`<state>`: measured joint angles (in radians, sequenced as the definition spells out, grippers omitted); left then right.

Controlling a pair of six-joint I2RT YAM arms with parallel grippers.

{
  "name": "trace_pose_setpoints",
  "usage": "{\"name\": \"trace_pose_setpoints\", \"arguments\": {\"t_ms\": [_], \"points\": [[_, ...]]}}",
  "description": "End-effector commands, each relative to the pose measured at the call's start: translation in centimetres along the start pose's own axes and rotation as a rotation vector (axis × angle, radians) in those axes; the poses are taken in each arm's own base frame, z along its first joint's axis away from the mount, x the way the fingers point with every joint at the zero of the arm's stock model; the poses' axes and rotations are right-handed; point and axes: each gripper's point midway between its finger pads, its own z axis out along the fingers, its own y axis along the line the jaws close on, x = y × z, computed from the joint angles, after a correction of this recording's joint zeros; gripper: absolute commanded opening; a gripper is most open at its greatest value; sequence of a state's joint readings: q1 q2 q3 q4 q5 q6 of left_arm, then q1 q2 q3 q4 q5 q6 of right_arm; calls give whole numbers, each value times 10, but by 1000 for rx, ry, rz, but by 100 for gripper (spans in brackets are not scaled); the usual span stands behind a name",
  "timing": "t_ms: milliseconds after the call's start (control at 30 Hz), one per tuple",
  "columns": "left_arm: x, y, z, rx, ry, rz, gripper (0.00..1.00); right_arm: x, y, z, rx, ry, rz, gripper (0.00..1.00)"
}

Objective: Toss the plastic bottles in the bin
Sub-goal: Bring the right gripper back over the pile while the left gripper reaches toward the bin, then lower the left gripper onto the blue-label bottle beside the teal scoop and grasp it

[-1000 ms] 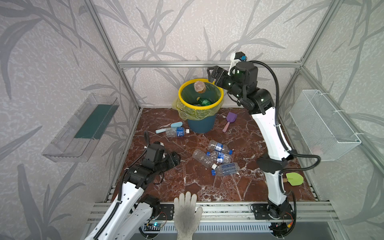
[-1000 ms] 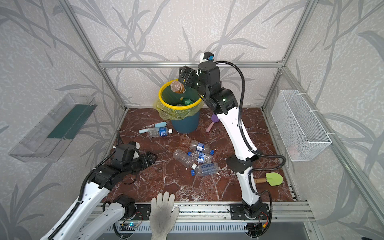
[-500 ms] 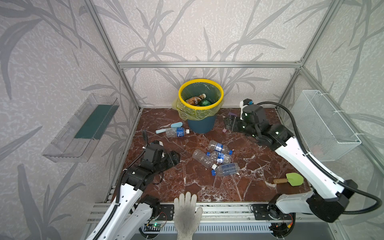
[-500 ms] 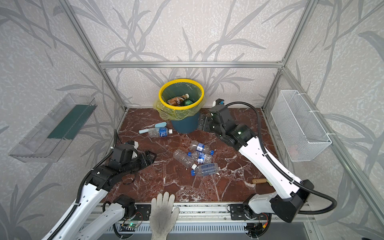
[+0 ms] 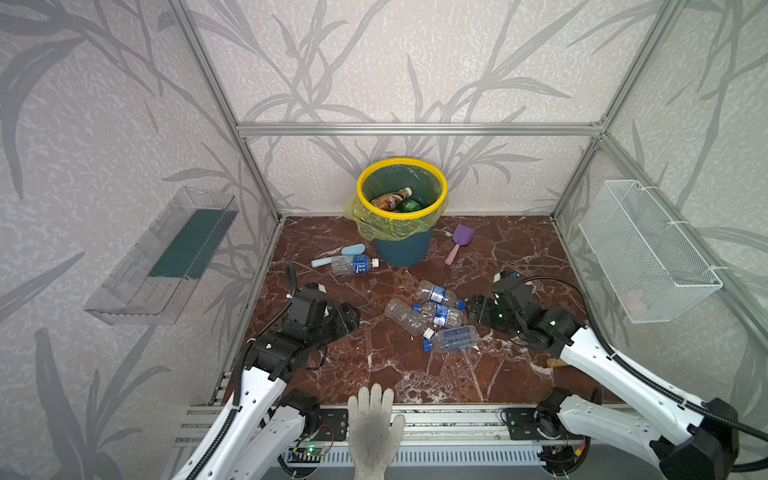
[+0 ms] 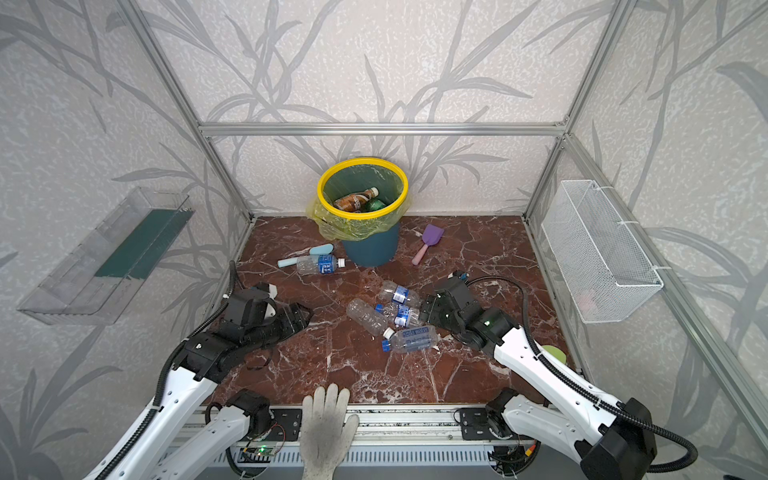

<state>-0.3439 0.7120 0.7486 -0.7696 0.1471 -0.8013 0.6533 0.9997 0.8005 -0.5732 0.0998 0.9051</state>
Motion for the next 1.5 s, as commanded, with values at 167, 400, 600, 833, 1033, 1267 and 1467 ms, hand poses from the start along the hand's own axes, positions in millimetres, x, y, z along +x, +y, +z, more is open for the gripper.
{"name": "trace_pose_setpoints", "arguments": {"t_ms": [167, 400, 600, 833, 1033, 1267, 1467], "points": [[-23, -4, 9, -30, -68, -48, 86, 16, -3, 2, -69, 24, 82, 83], [-58, -22, 24, -40, -109, -163, 86, 25, -11, 5, -64, 43, 98, 82], [-90, -17, 38, -109, -133, -437, 86, 25, -15, 1, -55, 32, 94, 82], [-112, -12, 84, -89, -81, -747, 87, 23, -16, -3, -50, 20, 78, 83], [-139, -12, 110, -87, -135, -835, 91, 21, -19, -4, -39, 12, 69, 83], [-157, -13, 145, -86, -144, -955, 93, 21, -22, -1, -28, 8, 62, 82], [-169, -15, 176, -91, -129, -1020, 94, 20, -24, -2, -19, 5, 51, 83]]}}
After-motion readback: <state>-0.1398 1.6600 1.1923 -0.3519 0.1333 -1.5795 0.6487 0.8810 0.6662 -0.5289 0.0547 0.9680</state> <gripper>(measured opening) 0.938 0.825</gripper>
